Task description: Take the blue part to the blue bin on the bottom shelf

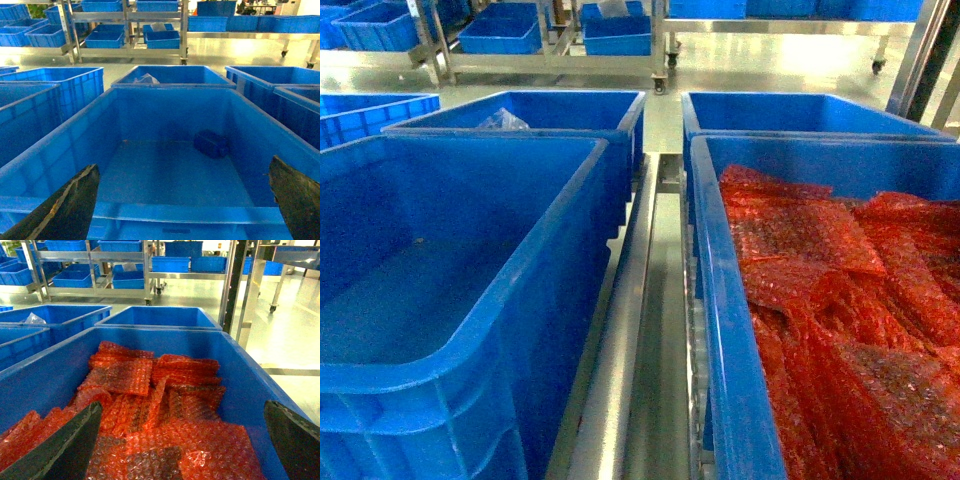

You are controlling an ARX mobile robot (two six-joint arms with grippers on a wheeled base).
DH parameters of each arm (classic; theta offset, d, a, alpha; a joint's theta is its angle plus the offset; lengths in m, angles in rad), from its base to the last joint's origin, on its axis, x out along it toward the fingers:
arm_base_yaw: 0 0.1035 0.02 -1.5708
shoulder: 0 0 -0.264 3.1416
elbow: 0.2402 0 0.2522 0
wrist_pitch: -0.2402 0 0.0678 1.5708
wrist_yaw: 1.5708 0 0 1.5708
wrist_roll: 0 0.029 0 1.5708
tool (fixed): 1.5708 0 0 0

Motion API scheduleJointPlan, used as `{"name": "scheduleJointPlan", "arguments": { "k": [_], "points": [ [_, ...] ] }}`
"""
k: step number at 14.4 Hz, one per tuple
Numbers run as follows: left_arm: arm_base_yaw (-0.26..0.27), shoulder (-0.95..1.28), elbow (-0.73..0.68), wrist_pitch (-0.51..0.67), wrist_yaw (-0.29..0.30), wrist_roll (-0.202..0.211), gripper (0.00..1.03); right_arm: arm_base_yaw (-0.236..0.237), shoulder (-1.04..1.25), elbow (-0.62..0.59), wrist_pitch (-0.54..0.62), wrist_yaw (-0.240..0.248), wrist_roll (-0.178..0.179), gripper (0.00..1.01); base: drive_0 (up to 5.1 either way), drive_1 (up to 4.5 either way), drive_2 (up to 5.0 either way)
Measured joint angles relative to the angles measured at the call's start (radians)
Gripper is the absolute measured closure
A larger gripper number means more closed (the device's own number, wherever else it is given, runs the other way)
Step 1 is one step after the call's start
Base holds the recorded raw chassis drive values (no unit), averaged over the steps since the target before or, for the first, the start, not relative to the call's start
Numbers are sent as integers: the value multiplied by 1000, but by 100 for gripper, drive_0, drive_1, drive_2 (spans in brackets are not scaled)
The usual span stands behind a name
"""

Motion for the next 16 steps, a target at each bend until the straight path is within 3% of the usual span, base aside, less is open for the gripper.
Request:
{"name": "scheduleJointPlan", "arguments": {
  "k": [16],
  "points": [
    [0,0,0,0,0,0,5,0,0,0,0,0,0,3,0,0,0]
  ]
}}
